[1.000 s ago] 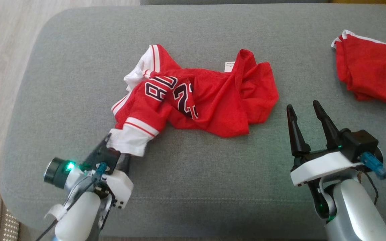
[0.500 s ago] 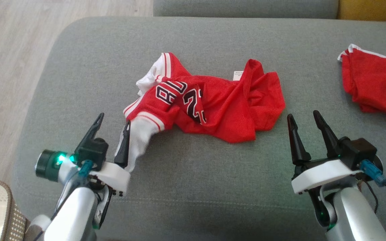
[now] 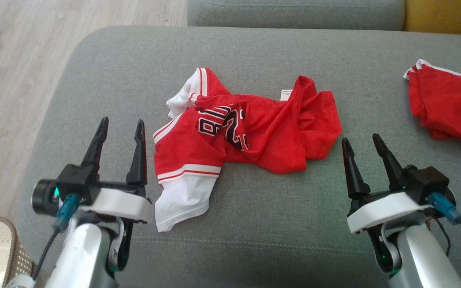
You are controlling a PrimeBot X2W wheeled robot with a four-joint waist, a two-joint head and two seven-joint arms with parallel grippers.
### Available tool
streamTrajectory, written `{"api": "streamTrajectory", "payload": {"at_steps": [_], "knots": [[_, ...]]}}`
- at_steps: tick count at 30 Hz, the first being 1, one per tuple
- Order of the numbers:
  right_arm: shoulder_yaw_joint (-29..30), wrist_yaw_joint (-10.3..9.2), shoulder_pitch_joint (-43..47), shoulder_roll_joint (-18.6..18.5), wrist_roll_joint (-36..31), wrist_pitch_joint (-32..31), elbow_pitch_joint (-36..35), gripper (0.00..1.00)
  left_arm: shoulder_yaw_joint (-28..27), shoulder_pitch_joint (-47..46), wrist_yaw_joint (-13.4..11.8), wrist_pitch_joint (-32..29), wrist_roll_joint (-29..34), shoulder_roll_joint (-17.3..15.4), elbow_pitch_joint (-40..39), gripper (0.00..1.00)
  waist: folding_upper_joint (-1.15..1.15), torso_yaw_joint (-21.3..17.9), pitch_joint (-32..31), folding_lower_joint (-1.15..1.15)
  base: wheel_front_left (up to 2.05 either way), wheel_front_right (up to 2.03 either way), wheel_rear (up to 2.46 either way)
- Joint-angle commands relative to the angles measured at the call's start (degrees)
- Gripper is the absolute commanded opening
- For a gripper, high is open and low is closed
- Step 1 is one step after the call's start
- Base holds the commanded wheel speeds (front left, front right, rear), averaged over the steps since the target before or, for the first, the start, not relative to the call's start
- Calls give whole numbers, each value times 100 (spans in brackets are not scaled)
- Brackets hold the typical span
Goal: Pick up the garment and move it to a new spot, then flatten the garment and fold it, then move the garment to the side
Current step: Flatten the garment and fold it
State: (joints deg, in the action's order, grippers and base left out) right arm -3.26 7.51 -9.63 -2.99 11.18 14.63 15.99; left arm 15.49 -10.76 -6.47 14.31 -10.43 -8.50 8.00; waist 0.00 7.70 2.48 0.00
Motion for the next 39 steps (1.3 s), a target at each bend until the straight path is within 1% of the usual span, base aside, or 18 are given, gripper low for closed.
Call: {"api": "streamTrajectory", "payload": {"at_steps": [1, 6, 12, 16, 18, 23, 27, 30, 36, 37, 39], "knots": [[-139, -2, -85, 12, 23, 37, -209, 100, -267, -154, 36, 68, -65, -13, -208, 100, 0, -7, 14, 0, 0, 0, 0], [-117, -2, -91, 12, -7, 37, -232, 100, -420, 37, 122, 68, -35, 214, -216, 100, 0, -25, 65, 0, 0, 0, 0], [-128, -2, -188, 12, -36, 37, -226, 100, -478, 67, 252, 69, 119, 364, -192, 100, 0, 44, 218, 0, 0, 0, 0], [-248, -2, -600, 12, -49, 19, -84, 100, -492, -11, 320, 69, 185, 438, -174, 100, 0, 154, 428, 0, 0, 0, 0], [-297, -2, -932, 12, 0, -133, 78, 100, -477, -56, 344, 69, 202, 473, -161, 100, 0, 229, 563, 0, 0, 0, 0], [-201, -2, -1945, -90, 227, -849, 782, 100, -344, -195, 382, 69, 215, 535, -115, 100, 0, 477, 907, 0, 0, 0, 0], [-31, -2, -2706, -229, 512, -1484, 1581, 100, -197, -311, 373, 69, 172, 555, -80, 100, 0, 708, 1123, 0, 0, 0, 0], [142, -2, -3203, -317, 680, -1880, 2192, 100, -36, -398, 309, 69, 29, 559, -97, 100, 0, 856, 1261, 0, 0, 0, 0], [327, -2, -3985, -496, 813, -2464, 3245, 100, 260, -540, 149, 69, -187, 561, -115, 100, 0, 1106, 1466, 0, 0, 0, 0], [327, -2, -3985, -496, 813, -2464, 3245, 100, 260, -540, 149, 69, -187, 561, -115, 100, 0, 1106, 1466, 0, 0, 0, 0], [345, -2, -4186, -535, 804, -2585, 3510, 100, 334, -565, 107, 69, -236, 561, -120, 100, 0, 1169, 1524, 0, 0, 0, 0]]}}
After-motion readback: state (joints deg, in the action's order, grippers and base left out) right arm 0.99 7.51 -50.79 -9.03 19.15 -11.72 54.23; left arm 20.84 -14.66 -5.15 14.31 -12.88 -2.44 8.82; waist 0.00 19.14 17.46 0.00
